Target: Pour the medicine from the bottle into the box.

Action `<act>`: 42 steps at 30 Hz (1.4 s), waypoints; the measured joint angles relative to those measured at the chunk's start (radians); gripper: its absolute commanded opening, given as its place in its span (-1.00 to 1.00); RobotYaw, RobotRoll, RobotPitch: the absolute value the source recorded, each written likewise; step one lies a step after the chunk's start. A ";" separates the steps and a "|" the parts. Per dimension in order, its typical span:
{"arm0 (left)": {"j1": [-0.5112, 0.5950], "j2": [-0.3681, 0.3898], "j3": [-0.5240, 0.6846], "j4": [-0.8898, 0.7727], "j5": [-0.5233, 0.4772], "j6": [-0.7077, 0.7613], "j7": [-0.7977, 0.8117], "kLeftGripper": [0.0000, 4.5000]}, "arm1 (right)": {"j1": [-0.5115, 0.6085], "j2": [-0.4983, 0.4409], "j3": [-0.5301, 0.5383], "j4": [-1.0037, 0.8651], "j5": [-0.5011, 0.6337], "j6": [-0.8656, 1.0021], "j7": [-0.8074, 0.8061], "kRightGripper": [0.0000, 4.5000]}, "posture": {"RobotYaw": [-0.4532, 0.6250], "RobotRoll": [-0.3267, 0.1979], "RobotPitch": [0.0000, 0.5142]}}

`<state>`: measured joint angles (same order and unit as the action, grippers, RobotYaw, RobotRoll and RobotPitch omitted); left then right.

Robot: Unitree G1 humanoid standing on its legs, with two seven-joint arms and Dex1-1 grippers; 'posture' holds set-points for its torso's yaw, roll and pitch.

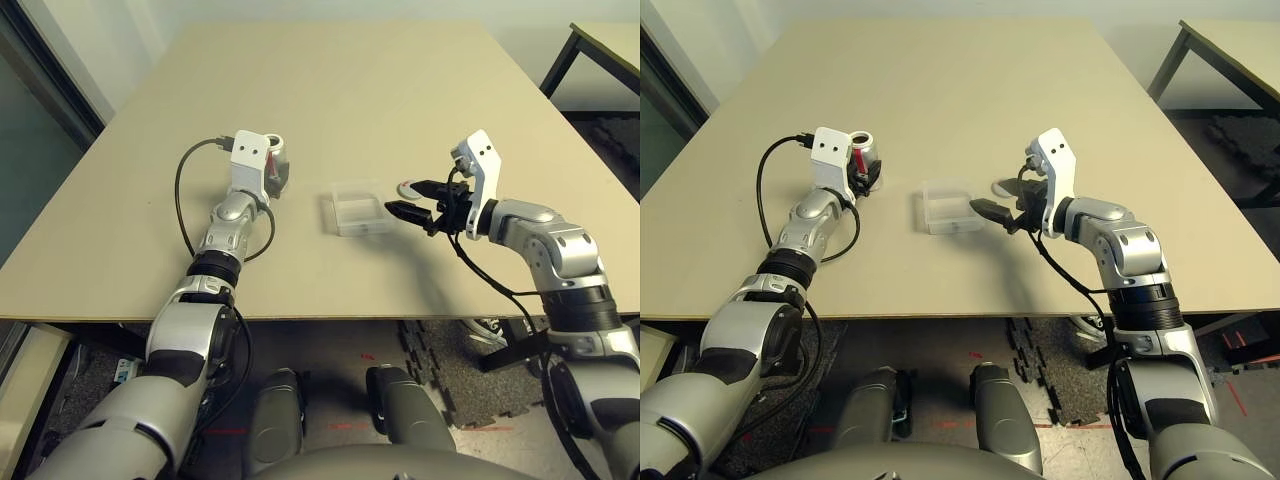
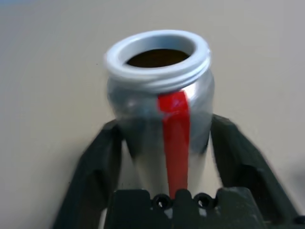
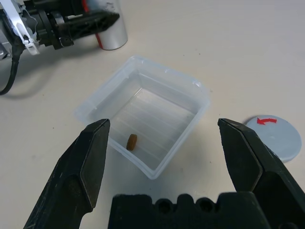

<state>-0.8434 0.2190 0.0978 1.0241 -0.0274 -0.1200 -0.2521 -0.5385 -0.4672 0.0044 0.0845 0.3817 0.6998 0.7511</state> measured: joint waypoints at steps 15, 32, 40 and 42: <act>-0.001 0.008 0.001 0.029 -0.002 -0.053 -0.001 0.99 | 0.000 0.002 -0.009 0.000 0.000 0.000 -0.001 1.00 | -0.38 0.25 -0.62; 0.163 0.012 0.015 -0.190 -0.055 -0.003 -0.093 0.99 | -0.012 0.019 -0.083 -0.010 0.049 0.018 -0.049 1.00 | -0.33 0.25 -0.55; 0.449 0.014 0.040 -0.665 -0.134 0.219 -0.098 0.99 | -0.060 0.111 -0.226 0.130 0.001 -0.151 -0.312 1.00 | -0.28 0.25 -0.52; 0.488 0.013 0.063 -0.739 -0.160 0.246 -0.084 0.99 | -0.081 0.122 -0.257 0.208 -0.038 -0.234 -0.409 1.00 | -0.26 0.25 -0.52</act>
<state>-0.3551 0.2322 0.1608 0.2847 -0.1875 0.1258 -0.3360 -0.6191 -0.3453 -0.2522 0.2927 0.3436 0.4662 0.3425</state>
